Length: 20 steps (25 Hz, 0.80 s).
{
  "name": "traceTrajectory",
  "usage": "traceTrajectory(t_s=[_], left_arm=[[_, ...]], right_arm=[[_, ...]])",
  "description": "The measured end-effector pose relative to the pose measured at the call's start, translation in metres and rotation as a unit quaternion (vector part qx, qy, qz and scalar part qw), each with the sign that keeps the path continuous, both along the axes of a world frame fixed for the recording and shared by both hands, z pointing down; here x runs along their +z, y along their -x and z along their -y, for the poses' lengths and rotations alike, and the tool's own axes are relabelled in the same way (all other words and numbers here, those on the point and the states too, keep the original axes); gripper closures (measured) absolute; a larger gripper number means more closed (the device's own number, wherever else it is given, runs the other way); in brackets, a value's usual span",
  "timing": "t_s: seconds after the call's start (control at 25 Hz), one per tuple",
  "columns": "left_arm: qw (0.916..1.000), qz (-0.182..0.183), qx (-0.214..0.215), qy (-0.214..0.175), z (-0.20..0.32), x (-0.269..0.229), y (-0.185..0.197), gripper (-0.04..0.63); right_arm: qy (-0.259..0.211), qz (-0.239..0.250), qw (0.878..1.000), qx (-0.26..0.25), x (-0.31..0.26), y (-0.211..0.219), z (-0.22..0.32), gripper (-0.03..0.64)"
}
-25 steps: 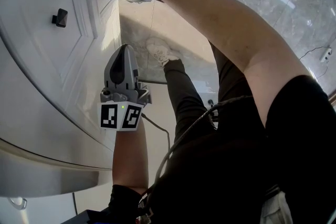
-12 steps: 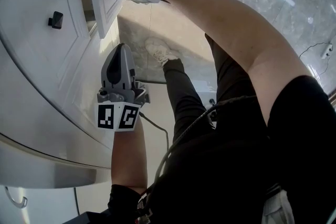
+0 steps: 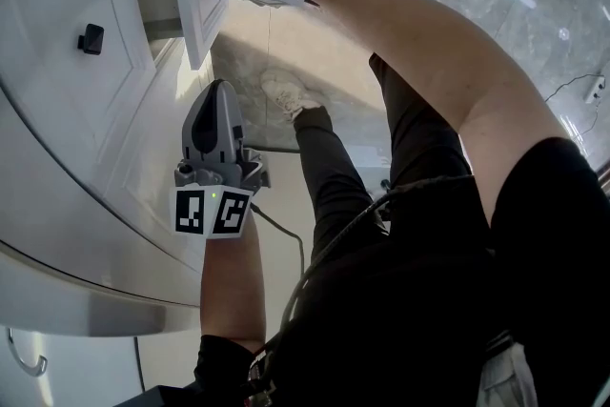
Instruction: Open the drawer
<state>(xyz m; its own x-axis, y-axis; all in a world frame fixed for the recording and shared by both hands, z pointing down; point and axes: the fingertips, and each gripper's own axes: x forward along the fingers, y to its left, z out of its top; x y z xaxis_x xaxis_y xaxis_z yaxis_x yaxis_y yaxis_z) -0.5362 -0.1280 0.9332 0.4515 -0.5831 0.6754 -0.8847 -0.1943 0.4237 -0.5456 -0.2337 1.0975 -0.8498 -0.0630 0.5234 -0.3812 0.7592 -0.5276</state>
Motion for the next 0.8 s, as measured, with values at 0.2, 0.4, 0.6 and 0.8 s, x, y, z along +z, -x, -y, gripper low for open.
traceTrajectory(t_s=[0.2,0.4,0.6,0.8], left_arm=[[1.0000,-0.003,0.004,-0.001,-0.001,-0.002,-0.007,0.604],[0.9999,-0.003,0.013,-0.005,0.001,-0.005,-0.012,0.604],[0.9998,-0.002,0.018,-0.006,0.003,-0.007,-0.013,0.604],[0.9998,-0.003,0.020,-0.009,0.006,-0.010,-0.013,0.604]], right_arm=[[0.002,-0.003,1.000,0.000,0.000,-0.011,-0.005,0.482],[0.004,-0.003,1.000,0.005,0.001,-0.020,-0.010,0.482],[0.005,-0.004,1.000,0.007,0.000,-0.026,-0.012,0.482],[0.004,-0.009,1.000,0.004,-0.001,-0.034,-0.015,0.482]])
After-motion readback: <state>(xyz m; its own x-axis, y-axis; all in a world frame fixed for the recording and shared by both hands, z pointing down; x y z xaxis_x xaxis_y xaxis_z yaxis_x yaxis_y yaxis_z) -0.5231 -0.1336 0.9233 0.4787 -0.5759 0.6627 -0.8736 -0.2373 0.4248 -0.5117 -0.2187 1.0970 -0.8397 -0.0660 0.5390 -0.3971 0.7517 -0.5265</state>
